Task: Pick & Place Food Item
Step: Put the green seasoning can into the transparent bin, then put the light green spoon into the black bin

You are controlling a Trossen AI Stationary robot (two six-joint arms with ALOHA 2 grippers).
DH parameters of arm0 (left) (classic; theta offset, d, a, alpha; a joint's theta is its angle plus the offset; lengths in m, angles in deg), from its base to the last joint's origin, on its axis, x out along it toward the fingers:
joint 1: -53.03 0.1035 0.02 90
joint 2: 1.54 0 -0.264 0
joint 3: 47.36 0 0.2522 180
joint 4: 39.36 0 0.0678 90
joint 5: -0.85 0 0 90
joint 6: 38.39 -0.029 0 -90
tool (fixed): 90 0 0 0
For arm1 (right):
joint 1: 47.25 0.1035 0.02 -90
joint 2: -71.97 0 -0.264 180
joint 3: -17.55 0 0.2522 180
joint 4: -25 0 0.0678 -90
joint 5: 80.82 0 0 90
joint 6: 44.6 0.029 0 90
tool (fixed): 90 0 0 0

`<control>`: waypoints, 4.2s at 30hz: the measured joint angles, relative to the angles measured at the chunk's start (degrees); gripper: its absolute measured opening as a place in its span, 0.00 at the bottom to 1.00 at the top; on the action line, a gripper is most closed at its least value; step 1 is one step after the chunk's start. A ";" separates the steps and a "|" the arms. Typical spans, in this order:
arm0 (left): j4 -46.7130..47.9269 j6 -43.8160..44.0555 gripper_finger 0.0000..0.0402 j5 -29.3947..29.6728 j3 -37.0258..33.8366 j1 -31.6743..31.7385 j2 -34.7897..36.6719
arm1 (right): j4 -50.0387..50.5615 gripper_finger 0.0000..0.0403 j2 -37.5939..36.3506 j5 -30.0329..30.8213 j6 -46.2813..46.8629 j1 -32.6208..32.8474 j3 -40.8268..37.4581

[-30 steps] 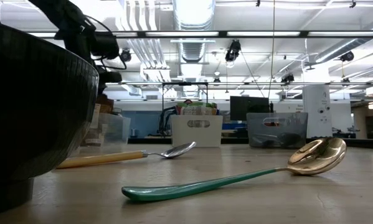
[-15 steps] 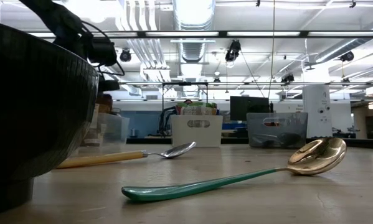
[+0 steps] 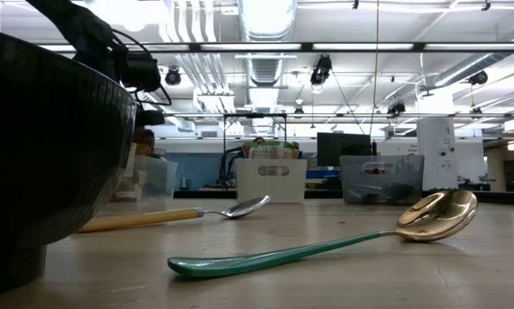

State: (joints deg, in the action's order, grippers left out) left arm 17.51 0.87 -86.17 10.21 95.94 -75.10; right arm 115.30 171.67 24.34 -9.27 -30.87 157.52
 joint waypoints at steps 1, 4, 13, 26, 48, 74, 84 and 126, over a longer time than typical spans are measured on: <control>-0.03 0.00 0.48 -0.02 0.00 0.00 0.00 | 0.02 0.69 0.00 0.00 0.00 0.00 0.00; -0.03 -0.05 0.48 -1.49 0.02 0.00 0.00 | 0.06 0.69 0.00 0.00 0.00 0.00 0.00; 1.39 -0.52 0.49 -3.80 2.60 0.07 -0.02 | 0.55 0.69 0.00 -0.07 0.06 0.00 0.00; 9.82 -4.71 0.71 -4.32 5.81 2.13 -0.04 | 1.27 0.69 0.00 -0.15 0.23 0.26 0.00; 31.46 -17.01 0.82 -15.55 19.22 -6.49 12.97 | 1.25 0.69 0.00 -0.42 -8.54 0.24 0.00; 28.72 22.78 0.82 -7.22 21.46 -67.34 0.81 | 1.18 0.69 0.00 -0.58 -9.27 0.24 0.00; 23.42 50.84 0.82 -14.61 21.44 -68.22 -10.15 | 1.19 0.69 0.00 -0.57 -9.20 0.26 0.00; -10.97 79.92 0.82 -13.30 8.96 -75.06 -19.52 | 4.22 0.69 0.00 -2.16 -11.76 1.03 0.00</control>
State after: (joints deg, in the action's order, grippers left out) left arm 6.54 80.80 -99.47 19.17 20.89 -94.62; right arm 119.52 171.67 22.18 -21.03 -29.84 157.52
